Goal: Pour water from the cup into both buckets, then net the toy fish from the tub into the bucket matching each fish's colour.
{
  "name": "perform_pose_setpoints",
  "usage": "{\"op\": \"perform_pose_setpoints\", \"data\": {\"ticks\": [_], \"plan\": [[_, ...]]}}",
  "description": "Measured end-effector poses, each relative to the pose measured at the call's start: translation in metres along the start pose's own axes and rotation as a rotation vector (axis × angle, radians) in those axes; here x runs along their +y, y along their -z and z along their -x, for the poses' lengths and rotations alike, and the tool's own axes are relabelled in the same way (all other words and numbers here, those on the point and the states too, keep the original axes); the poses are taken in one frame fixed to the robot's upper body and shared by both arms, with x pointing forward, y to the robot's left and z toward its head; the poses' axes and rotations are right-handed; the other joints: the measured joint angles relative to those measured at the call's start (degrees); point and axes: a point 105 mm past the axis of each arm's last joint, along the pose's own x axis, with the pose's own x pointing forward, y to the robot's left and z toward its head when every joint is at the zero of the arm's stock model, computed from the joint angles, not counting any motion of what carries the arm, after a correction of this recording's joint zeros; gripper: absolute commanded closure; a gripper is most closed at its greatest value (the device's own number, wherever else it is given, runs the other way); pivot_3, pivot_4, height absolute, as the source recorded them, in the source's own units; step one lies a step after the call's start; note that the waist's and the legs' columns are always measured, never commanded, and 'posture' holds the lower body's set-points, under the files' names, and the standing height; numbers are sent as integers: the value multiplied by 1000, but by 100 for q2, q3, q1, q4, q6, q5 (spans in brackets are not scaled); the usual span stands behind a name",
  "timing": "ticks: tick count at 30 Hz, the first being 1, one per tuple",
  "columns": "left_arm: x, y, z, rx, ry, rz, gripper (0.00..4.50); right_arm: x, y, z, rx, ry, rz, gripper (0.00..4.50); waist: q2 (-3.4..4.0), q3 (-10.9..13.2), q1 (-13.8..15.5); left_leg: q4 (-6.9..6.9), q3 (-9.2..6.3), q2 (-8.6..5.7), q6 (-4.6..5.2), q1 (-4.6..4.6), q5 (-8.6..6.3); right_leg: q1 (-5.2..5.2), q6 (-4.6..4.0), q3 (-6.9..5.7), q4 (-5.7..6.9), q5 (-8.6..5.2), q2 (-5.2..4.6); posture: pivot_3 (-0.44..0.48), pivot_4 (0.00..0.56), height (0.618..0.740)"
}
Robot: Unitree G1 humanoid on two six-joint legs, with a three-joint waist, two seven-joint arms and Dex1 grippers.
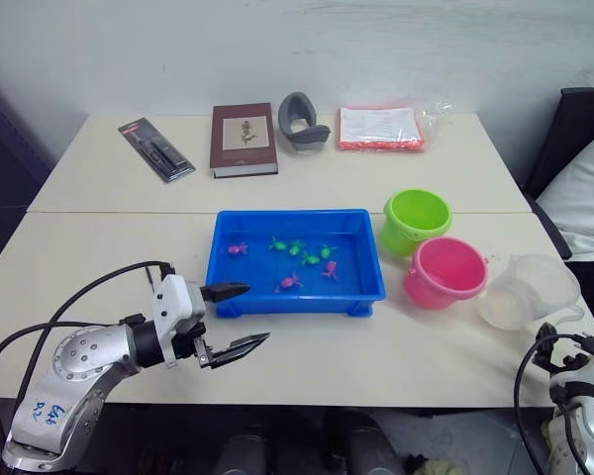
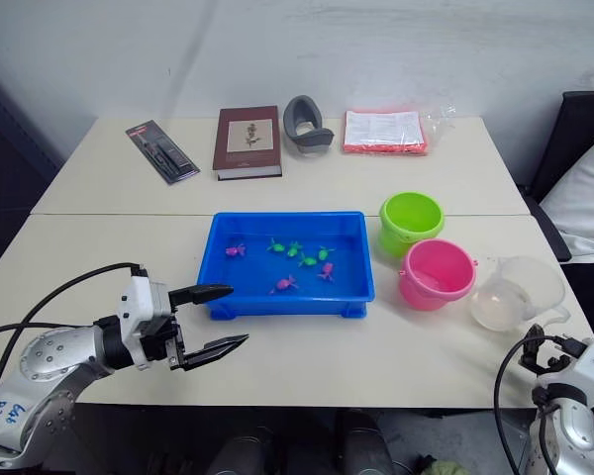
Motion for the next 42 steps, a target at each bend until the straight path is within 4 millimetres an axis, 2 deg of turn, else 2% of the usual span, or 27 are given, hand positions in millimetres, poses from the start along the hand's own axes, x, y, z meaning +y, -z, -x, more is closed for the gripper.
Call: {"op": "perform_pose_setpoints", "data": {"ticks": [11,15,17,20,24,26,29,36,42], "plan": [[2,-3,-1,-6,-8,-10,69,19,-16,-9,-56,-1,-17,0,1,1,-8,0,0,0,-1,0,1,0,1,1,0,1,-1,0,150,740],[2,-3,-4,-13,-5,-11,69,40,-28,-21,-86,-32,-51,0,2,1,-26,0,0,1,-3,0,2,-4,1,1,1,1,0,0,150,740],[1,-3,-5,-12,-4,-10,0,46,-33,-24,-98,-45,-62,516,2,1,-17,-2,0,1,-4,-3,3,-9,1,1,1,1,0,0,150,740],[2,-4,-5,-14,-8,-13,0,52,-36,-26,-102,-68,-77,1663,2,2,-12,-1,0,0,-3,-4,3,-8,1,1,0,1,-1,0,150,740],[3,-5,-5,-15,-8,-15,0,61,-38,-28,-106,-105,-96,3762,3,2,-10,-2,0,0,-2,-3,2,-8,1,1,-1,1,-1,0,150,740],[3,-4,-5,-15,-9,-15,0,62,-39,-28,-109,-112,-105,4483,3,2,-10,-3,0,0,-2,-3,2,-8,1,0,-1,1,-2,0,150,740],[3,-4,-5,-14,-9,-15,0,66,-50,-27,-147,-136,-118,4483,3,2,-1,-3,-2,0,-2,-3,2,-7,1,0,-2,1,-2,0,150,740],[3,-4,-5,-17,-14,-13,0,63,-52,-23,-147,-136,-108,4483,6,4,0,-9,-3,0,1,-5,1,-8,1,-1,-10,1,-3,0,150,740],[6,-8,-7,-36,-15,-15,0,57,-72,-24,-162,-138,-60,4483,20,13,10,-14,-2,-1,1,-6,2,-11,2,-2,-12,1,-2,0,150,740]]}}
